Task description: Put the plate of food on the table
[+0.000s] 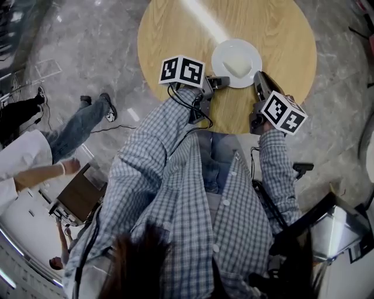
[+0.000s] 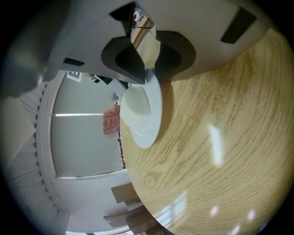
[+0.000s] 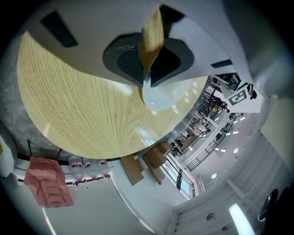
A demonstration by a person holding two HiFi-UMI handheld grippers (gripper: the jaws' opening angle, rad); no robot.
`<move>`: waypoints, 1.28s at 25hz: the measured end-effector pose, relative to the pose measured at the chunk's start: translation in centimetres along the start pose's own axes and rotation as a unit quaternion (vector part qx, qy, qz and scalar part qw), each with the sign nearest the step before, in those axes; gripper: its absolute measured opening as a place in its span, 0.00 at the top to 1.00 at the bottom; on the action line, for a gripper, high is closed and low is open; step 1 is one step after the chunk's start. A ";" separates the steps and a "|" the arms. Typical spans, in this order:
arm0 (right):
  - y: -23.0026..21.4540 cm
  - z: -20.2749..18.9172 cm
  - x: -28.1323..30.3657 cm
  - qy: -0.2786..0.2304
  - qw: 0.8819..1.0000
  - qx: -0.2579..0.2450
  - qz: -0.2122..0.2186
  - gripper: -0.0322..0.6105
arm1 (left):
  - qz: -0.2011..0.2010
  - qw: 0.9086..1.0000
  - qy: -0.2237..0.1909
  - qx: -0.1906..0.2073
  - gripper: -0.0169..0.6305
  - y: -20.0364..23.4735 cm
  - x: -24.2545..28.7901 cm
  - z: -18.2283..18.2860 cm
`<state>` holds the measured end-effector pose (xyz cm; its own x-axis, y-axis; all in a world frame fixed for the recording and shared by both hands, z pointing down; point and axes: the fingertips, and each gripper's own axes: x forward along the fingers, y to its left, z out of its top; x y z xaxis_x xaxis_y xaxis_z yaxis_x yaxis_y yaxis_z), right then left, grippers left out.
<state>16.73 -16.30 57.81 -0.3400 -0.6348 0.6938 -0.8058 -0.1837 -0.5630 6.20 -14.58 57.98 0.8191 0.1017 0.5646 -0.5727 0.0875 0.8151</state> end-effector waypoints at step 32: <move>-0.7 1.0 -0.2 -0.006 0.998 -0.047 -0.031 0.90 | 0.067 0.971 0.127 0.192 0.84 0.1 0.9 -1.1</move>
<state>17.82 -16.84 57.60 -0.2821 -0.6336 0.7204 -0.8673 -0.1525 -0.4738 6.82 -13.42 58.42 0.6755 0.3316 0.6586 -0.5795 -0.3137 0.7522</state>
